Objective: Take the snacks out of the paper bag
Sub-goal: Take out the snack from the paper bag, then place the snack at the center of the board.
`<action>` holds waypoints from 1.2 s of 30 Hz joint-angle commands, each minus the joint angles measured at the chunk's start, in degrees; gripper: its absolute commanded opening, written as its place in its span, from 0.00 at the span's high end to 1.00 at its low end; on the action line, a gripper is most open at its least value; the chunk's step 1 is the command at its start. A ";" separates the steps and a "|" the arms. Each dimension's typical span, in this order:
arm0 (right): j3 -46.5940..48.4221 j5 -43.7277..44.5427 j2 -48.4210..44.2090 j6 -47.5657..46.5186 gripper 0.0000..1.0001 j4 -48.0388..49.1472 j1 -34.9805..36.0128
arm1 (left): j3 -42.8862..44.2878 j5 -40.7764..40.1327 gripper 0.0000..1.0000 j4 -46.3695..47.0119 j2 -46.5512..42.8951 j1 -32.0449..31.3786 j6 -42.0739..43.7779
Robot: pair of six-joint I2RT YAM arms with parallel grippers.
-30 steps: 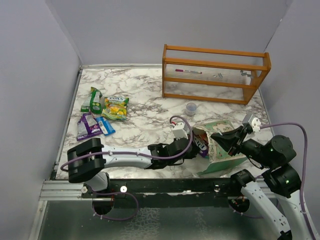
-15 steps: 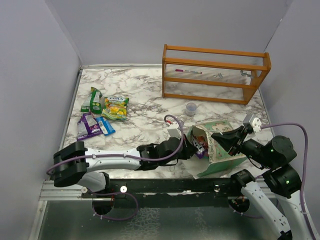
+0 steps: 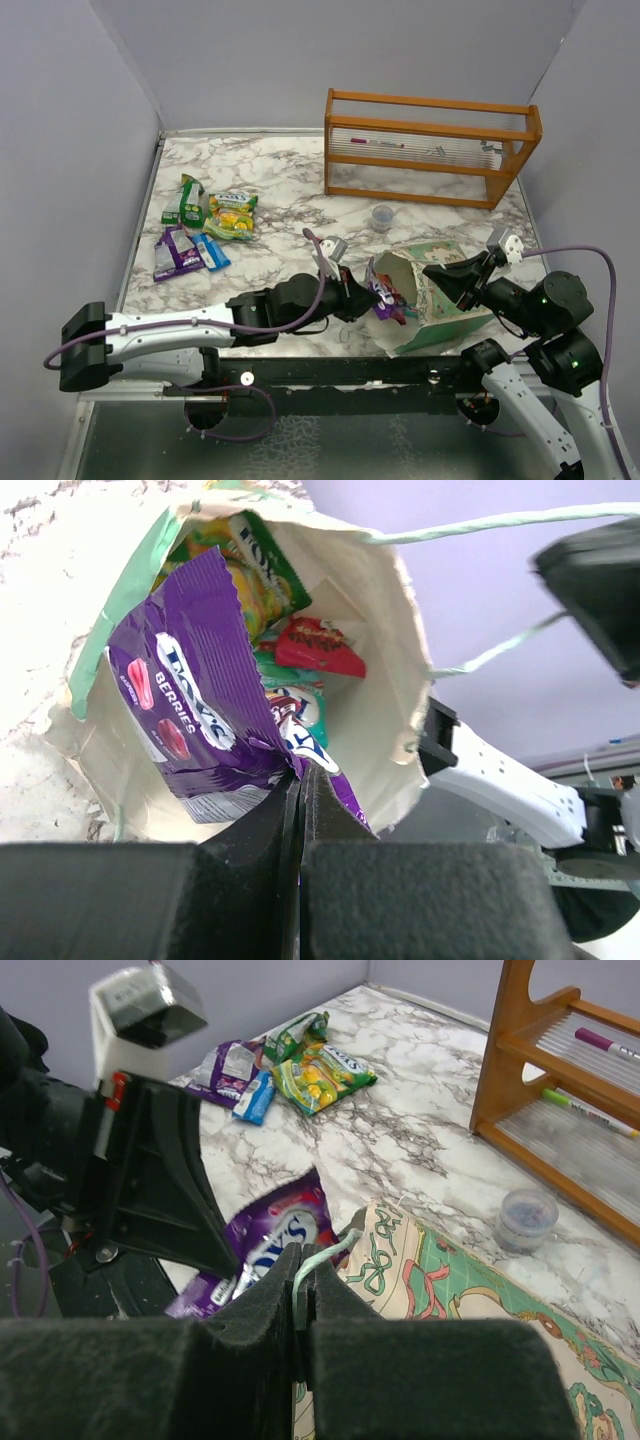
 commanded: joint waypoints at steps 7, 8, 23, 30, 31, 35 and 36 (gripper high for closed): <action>-0.37 1.46 -0.89 0.51 0.98 1.92 -0.33 | 2.91 1.52 1.00 -10.35 -18.90 -0.12 16.39; -0.37 1.60 -0.84 0.58 0.98 1.93 -0.37 | 3.60 0.91 1.00 -12.45 -20.36 -0.12 17.13; -0.34 1.63 -0.89 0.68 0.98 2.02 -0.33 | 17.08 -20.35 1.00 -39.73 -20.69 -0.15 21.08; -0.48 1.68 -0.90 0.69 0.98 2.09 -0.35 | 18.13 -29.99 1.00 -48.45 -15.93 0.10 13.48; -0.48 1.64 -0.88 0.69 0.98 2.09 -0.33 | 18.00 -30.13 1.00 -48.86 -15.46 0.32 12.90; -0.49 1.49 -0.71 0.69 0.98 2.15 -0.33 | 17.28 -29.29 1.00 -49.71 -14.19 2.40 12.06; -0.52 1.47 -0.64 0.69 0.98 2.11 -0.33 | 16.93 -28.84 1.00 -49.83 -13.95 3.25 11.98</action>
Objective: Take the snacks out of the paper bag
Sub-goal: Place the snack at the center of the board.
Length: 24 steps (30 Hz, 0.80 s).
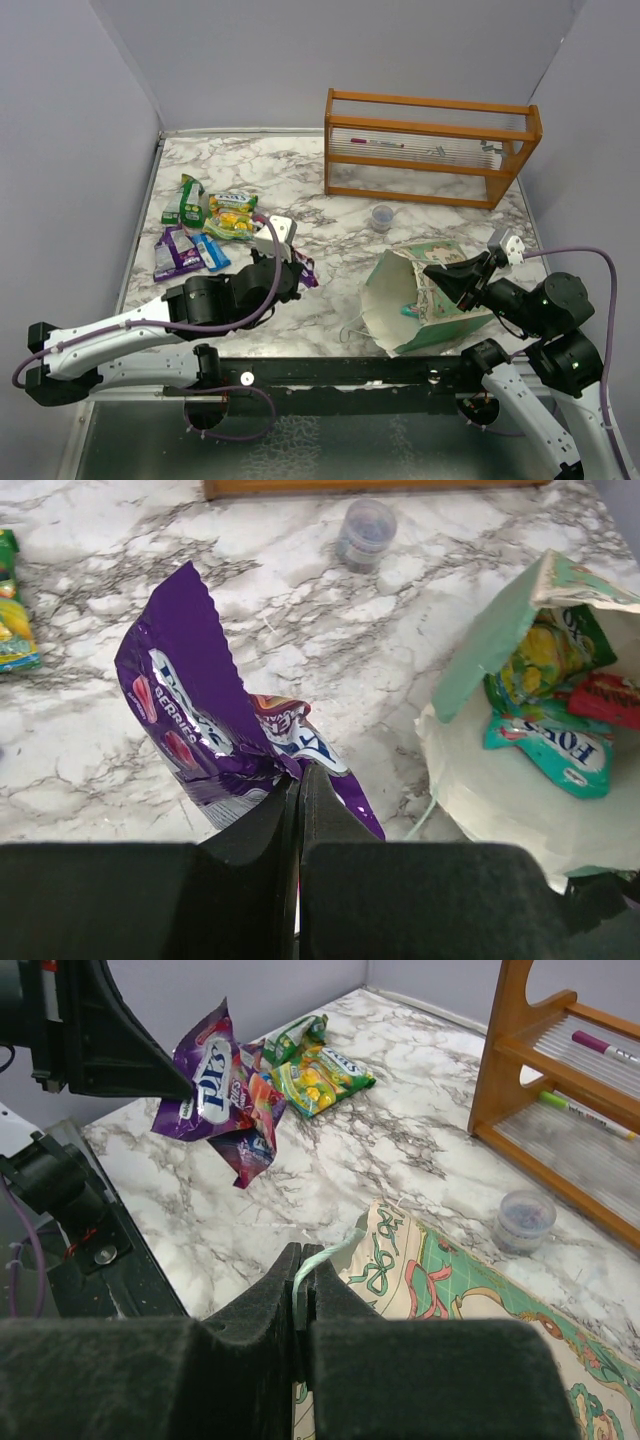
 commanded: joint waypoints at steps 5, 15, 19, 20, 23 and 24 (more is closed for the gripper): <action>-0.46 1.22 -0.36 0.65 0.98 1.98 -0.33 | -3.10 0.85 1.00 -1.31 0.66 9.77 -1.84; -0.48 1.21 -0.53 0.60 0.98 2.06 -0.37 | -3.59 11.30 1.00 -1.82 4.51 26.81 5.56; -0.55 1.26 -0.73 0.65 0.98 2.06 -0.34 | -2.71 15.04 1.00 -1.03 6.95 33.43 9.23; -0.56 1.38 -0.74 0.65 0.98 2.05 -0.38 | -2.60 16.18 1.00 -0.86 7.60 35.07 9.96; -0.56 1.39 -0.86 0.62 0.98 2.06 -0.42 | -2.42 19.07 1.00 -0.25 9.09 39.45 12.07; -0.58 1.38 -0.96 0.64 0.98 2.06 -0.40 | -2.48 20.04 1.00 -0.04 9.50 40.73 12.64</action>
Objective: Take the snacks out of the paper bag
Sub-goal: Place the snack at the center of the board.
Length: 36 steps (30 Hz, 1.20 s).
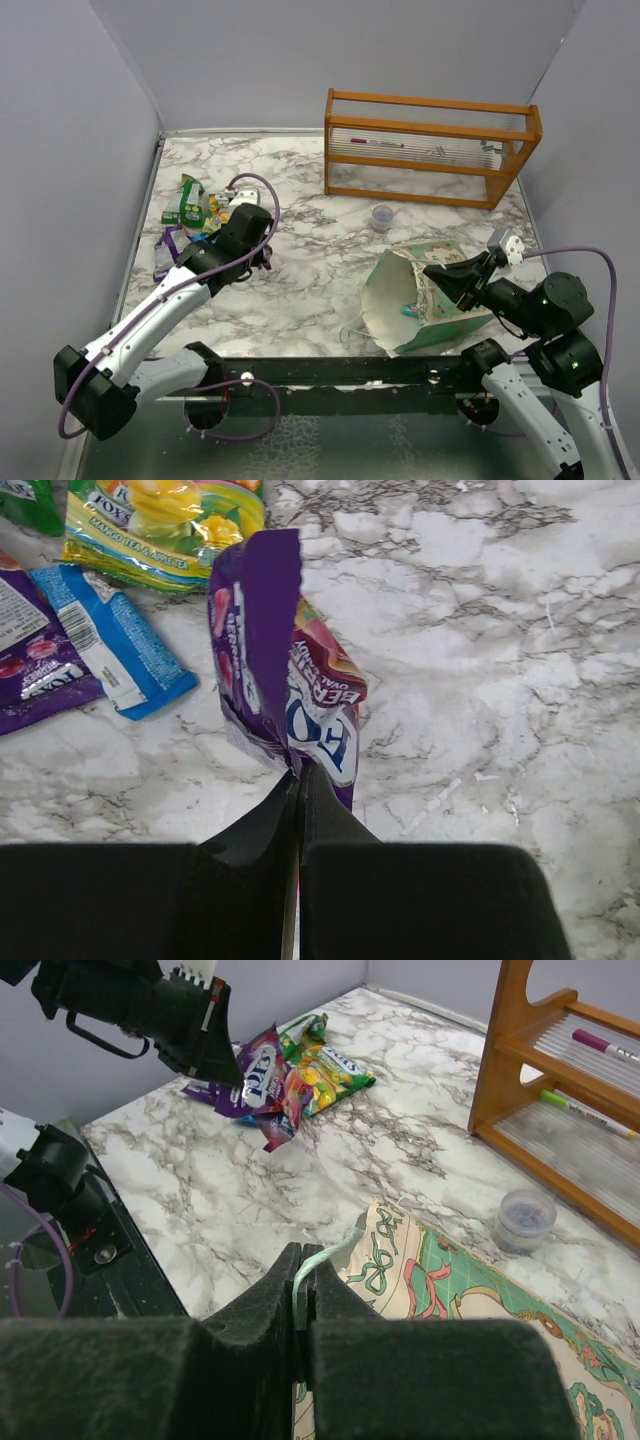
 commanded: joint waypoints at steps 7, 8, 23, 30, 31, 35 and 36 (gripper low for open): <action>-0.51 1.39 -1.09 0.65 0.98 2.04 -0.42 | 2.74 11.24 1.00 3.58 3.62 13.40 9.49; -0.51 1.41 -1.14 0.65 0.98 2.04 -0.42 | 2.75 11.95 1.00 4.06 4.13 14.55 10.32; -0.53 1.58 -1.74 0.73 0.98 2.22 -0.42 | 3.70 19.42 1.00 9.86 12.13 20.52 15.31; -0.59 1.74 -1.63 0.78 0.98 2.22 -0.53 | 1.40 18.56 1.00 9.59 10.48 21.09 14.38; -0.57 1.68 -1.53 0.78 0.98 2.22 -0.51 | 0.77 18.01 1.00 9.45 10.19 21.22 14.34; -0.54 1.60 -1.56 0.73 0.98 2.22 -0.51 | -1.17 16.02 1.00 8.89 9.62 21.97 14.38; -0.60 1.61 -1.61 0.73 0.98 2.22 -0.55 | -1.64 15.74 1.00 8.79 9.58 22.20 14.56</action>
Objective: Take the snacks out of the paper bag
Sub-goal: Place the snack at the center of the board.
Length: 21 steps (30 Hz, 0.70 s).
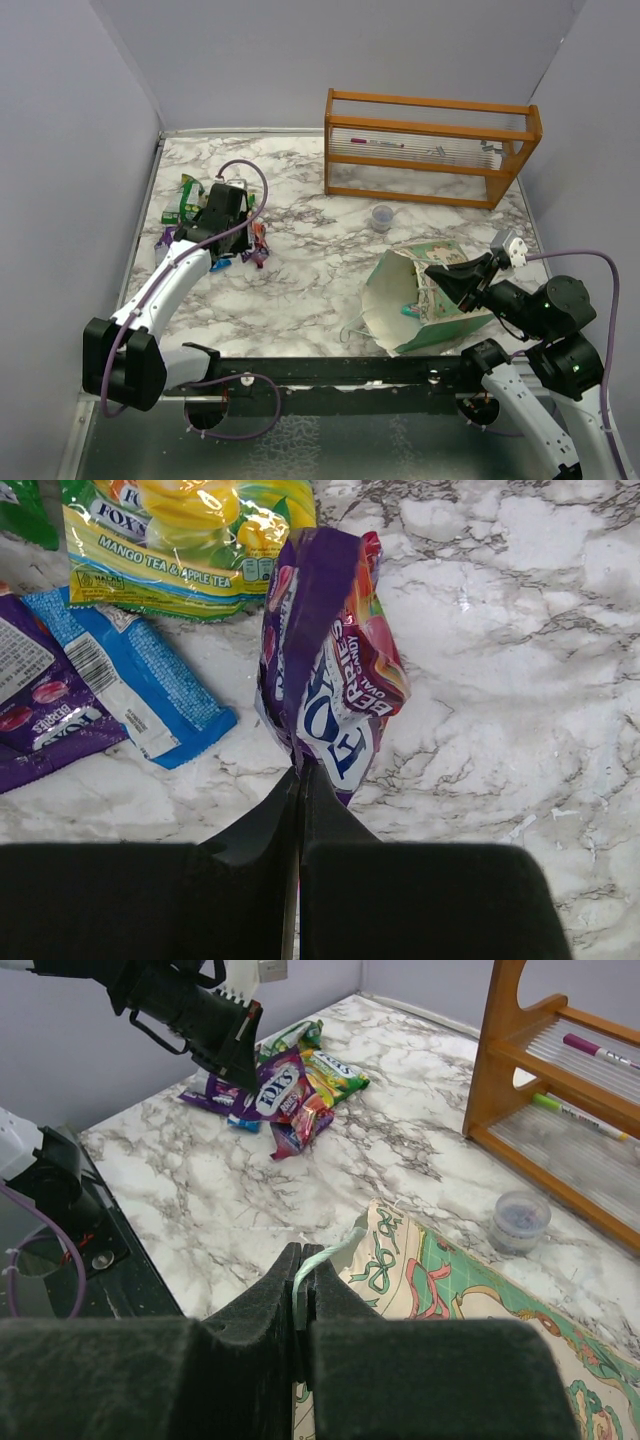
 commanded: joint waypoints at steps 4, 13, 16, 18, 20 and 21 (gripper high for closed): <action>-0.28 1.31 -0.60 0.36 0.98 2.17 -0.25 | -2.74 -3.59 1.00 1.02 -1.79 1.52 0.81; -0.32 1.24 -0.67 0.36 0.98 2.20 -0.24 | -3.44 -9.05 0.93 -0.29 -1.31 1.72 -0.61; -0.43 1.14 -0.69 0.36 0.98 2.20 -0.24 | -3.16 -10.05 0.88 -0.84 -1.07 1.70 -0.96; -0.35 1.15 -0.79 0.35 0.98 2.20 -0.25 | -3.16 -10.43 0.82 -0.96 -1.29 1.71 -1.03; -0.44 1.16 -0.78 0.34 0.98 2.20 -0.24 | -3.02 -11.31 0.78 -1.24 -1.86 1.73 -1.31; -0.43 1.13 -0.83 0.36 0.98 2.20 -0.24 | -3.00 -11.65 0.74 -1.30 -2.45 1.71 -1.36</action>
